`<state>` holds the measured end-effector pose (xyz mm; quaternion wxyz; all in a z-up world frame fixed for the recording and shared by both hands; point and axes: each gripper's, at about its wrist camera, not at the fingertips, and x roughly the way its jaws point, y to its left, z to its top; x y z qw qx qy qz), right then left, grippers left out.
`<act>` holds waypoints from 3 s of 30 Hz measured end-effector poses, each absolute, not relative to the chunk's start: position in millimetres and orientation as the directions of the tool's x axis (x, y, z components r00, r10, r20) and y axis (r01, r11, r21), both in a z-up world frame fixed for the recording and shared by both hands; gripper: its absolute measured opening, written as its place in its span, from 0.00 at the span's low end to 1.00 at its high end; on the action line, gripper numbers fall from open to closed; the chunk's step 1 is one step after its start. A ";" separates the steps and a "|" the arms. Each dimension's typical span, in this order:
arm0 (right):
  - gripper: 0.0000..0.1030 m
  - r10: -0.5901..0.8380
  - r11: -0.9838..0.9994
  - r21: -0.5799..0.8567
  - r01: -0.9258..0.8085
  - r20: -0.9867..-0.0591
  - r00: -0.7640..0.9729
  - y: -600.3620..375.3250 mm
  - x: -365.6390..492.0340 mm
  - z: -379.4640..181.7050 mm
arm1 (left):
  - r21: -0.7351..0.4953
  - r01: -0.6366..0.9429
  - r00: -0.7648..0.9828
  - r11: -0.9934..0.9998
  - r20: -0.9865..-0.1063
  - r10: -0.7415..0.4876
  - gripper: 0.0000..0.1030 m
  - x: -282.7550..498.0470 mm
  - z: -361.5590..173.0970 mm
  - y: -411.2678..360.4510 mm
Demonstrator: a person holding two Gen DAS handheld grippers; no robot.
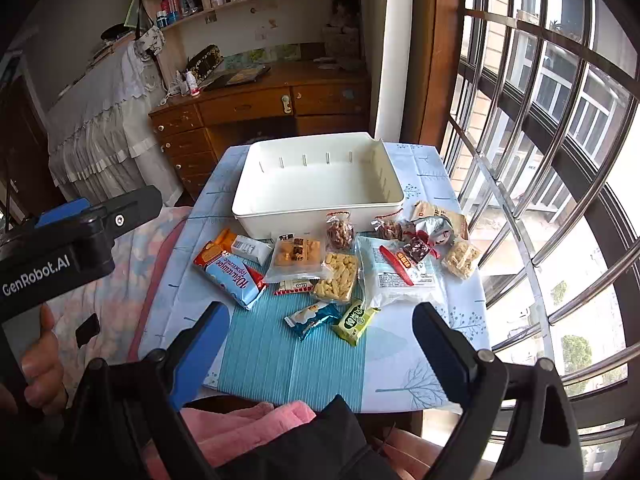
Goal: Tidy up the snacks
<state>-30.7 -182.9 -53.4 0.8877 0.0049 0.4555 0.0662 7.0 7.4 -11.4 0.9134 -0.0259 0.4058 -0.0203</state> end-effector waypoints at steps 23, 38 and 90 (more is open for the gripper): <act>0.91 -0.059 0.994 -0.108 -0.030 -0.724 0.687 -142.8 -30.9 -50.1 | -0.103 0.119 0.638 0.988 -0.754 -0.156 0.99 31.6 -26.0 37.0; 0.91 -0.197 0.965 -0.261 -0.004 -0.738 0.645 -162.8 -28.3 -70.7 | -0.143 0.067 0.518 0.987 -0.841 -0.157 0.99 60.3 -61.7 17.0; 0.91 0.349 0.937 0.338 -0.087 -0.894 0.279 -340.3 171.9 -279.8 | -0.020 -0.552 -0.064 0.834 -0.996 -0.066 0.97 122.3 -335.9 -71.4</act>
